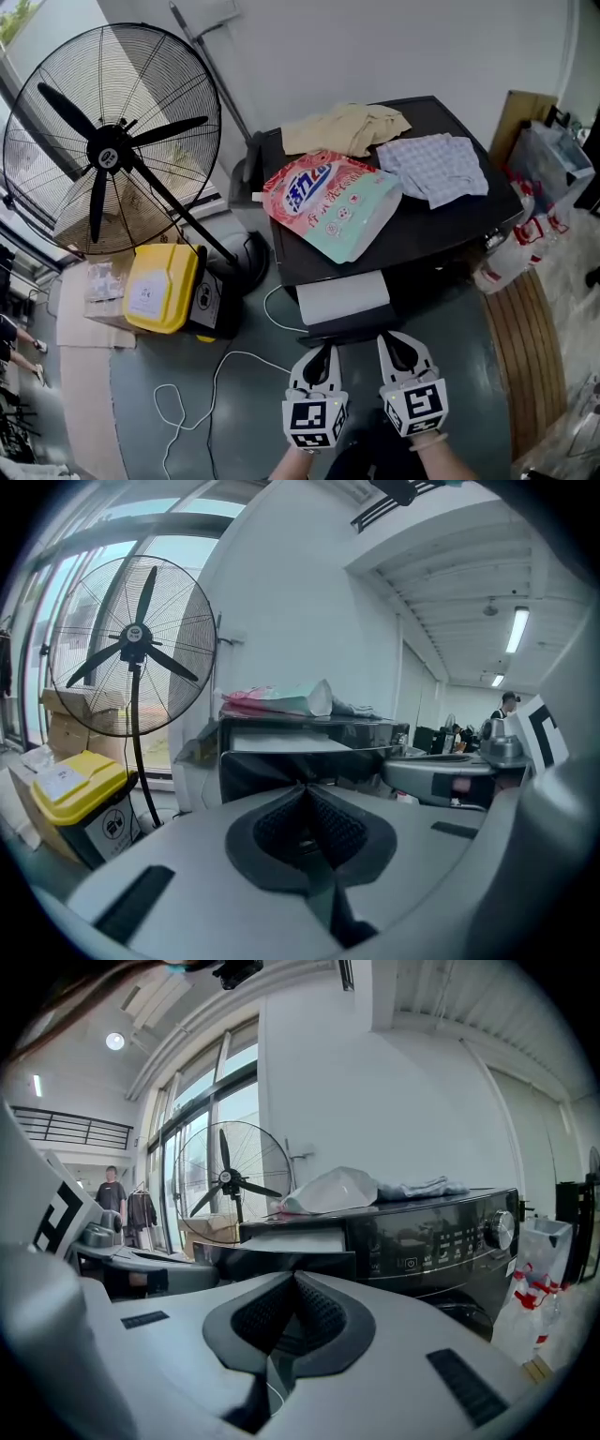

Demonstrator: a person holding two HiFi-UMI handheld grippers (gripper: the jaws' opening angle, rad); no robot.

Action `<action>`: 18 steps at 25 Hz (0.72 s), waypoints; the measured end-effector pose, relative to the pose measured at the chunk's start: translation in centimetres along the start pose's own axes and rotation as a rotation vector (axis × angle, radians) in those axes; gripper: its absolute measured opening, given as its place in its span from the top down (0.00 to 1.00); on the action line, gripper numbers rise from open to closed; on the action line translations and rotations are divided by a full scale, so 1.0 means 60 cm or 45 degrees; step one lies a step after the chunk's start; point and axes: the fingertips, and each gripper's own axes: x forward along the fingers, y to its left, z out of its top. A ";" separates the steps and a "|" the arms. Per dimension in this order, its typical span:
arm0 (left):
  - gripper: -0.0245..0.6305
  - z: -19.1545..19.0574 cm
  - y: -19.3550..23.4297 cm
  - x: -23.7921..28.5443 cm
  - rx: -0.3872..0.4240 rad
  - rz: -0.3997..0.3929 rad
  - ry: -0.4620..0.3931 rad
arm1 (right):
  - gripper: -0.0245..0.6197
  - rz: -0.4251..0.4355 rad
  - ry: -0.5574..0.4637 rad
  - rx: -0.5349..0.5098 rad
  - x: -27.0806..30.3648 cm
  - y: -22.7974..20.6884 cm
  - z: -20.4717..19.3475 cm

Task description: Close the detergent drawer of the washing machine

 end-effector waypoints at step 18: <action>0.94 0.022 0.024 0.039 -0.022 0.106 -0.032 | 0.92 0.080 -0.057 0.005 0.044 -0.013 0.022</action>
